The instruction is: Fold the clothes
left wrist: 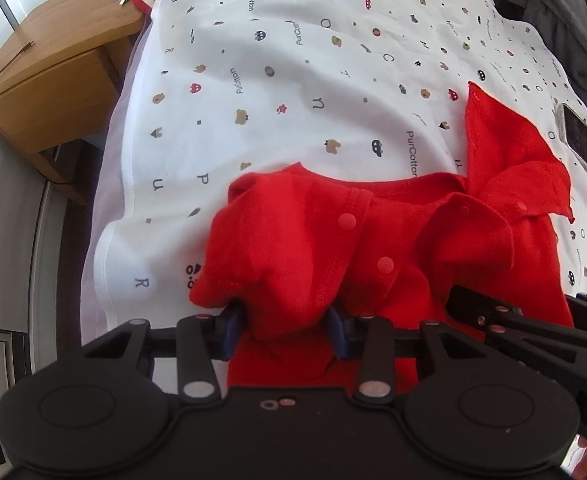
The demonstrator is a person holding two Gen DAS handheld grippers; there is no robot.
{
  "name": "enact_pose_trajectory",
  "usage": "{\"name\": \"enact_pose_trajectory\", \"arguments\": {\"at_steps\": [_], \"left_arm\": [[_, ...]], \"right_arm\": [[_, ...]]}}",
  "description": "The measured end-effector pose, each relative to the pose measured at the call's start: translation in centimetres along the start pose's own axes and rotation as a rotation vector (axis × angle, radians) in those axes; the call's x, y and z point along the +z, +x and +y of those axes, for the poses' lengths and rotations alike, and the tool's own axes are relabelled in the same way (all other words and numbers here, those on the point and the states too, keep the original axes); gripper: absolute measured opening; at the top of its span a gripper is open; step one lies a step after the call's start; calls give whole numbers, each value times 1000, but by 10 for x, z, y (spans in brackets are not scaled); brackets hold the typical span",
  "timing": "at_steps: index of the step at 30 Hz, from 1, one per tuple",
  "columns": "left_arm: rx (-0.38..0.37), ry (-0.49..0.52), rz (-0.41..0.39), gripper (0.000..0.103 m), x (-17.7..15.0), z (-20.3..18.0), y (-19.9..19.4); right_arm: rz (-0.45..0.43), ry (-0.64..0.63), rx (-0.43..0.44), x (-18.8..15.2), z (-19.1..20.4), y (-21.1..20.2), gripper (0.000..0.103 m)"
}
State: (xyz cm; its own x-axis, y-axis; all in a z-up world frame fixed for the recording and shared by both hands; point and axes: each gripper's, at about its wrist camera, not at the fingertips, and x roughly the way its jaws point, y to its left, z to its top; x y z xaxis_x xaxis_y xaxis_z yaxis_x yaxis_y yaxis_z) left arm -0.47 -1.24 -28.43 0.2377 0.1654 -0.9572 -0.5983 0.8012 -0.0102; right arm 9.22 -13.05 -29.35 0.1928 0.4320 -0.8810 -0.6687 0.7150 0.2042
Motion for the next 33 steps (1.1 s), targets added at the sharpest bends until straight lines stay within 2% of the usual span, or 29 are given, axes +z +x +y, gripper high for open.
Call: {"name": "enact_pose_trajectory", "arguments": {"at_steps": [8,11,15,24,33], "left_arm": [[2,19,-1,18,0,-12,-4],[-1,-12,6,11,3,-8,0],[-8,-24,-1,10,3,-6,-1],[-10,-6,-28,9,1,-2,-17],[-45,12,-51,9,-14,4,-63]], "right_arm": [[-17,37,6,-6,-1,-6,42],[-12,42,13,-5,-2,-5,42],[-15,20,7,-4,1,-5,42],[-45,34,4,-9,6,-20,35],[-102,37,-9,-28,20,-68,33]]}}
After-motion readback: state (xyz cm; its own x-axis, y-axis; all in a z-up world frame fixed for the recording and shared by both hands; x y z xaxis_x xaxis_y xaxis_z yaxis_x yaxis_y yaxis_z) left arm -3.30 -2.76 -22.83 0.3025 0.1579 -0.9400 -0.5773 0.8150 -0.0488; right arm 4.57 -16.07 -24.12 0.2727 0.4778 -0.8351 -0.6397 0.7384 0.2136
